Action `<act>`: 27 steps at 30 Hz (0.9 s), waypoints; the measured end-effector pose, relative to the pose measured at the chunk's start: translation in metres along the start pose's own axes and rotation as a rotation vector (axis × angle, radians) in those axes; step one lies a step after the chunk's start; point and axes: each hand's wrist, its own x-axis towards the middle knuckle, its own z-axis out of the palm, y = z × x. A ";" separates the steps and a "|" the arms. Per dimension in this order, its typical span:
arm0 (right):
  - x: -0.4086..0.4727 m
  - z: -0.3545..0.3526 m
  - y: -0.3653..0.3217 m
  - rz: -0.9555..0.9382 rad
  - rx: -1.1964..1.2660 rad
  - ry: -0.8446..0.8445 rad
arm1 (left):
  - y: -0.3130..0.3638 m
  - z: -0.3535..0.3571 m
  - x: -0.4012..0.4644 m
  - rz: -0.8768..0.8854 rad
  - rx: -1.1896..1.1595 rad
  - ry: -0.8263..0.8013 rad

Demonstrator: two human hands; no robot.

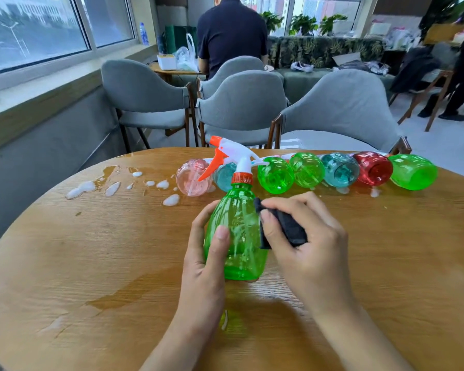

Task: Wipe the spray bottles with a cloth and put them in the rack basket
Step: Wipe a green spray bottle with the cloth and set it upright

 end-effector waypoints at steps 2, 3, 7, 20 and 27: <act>-0.004 0.002 -0.006 -0.060 0.071 -0.064 | 0.000 0.001 -0.001 0.016 -0.007 -0.004; -0.007 0.005 -0.009 -0.092 0.087 -0.091 | 0.000 0.001 -0.001 0.021 -0.006 0.000; -0.005 0.002 0.004 -0.015 -0.036 0.015 | -0.002 -0.002 0.000 0.009 -0.012 0.029; -0.009 0.006 0.002 0.376 0.615 -0.130 | 0.004 -0.002 0.002 -0.001 -0.050 0.078; -0.014 0.009 0.007 0.124 0.202 -0.236 | 0.004 -0.004 0.001 0.034 -0.004 0.049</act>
